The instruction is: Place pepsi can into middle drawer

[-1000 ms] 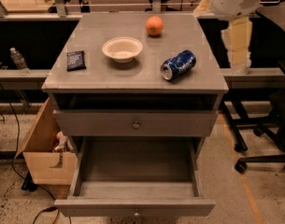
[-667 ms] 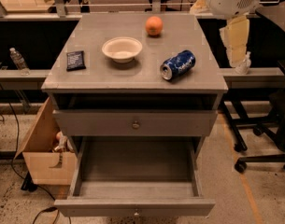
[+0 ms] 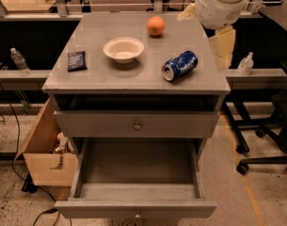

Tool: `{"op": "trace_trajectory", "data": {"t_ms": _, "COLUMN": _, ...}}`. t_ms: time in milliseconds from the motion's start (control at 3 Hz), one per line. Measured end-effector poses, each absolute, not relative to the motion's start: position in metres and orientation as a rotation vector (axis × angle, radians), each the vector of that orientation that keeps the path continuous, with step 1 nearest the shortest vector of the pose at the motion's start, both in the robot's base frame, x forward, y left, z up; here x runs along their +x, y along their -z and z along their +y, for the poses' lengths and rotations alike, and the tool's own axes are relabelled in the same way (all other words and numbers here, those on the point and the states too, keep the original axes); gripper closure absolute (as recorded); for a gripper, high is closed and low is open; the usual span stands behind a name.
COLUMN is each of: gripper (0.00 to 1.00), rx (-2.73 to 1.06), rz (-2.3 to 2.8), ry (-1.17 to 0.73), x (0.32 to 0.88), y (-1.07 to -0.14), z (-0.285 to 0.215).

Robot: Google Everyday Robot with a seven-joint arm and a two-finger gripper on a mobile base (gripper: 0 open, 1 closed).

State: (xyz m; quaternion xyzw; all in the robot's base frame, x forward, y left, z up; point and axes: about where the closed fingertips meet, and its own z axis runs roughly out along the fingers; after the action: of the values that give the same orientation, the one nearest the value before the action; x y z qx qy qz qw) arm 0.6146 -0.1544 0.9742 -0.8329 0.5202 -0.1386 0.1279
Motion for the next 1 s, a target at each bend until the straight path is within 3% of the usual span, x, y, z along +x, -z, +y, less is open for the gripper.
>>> {"op": "trace_trajectory", "data": {"t_ms": 1000, "gripper": 0.0, "rx": -2.664, "rz": 1.09, "ry": 0.229, "x": 0.67, "y": -0.902, "z": -0.105}}
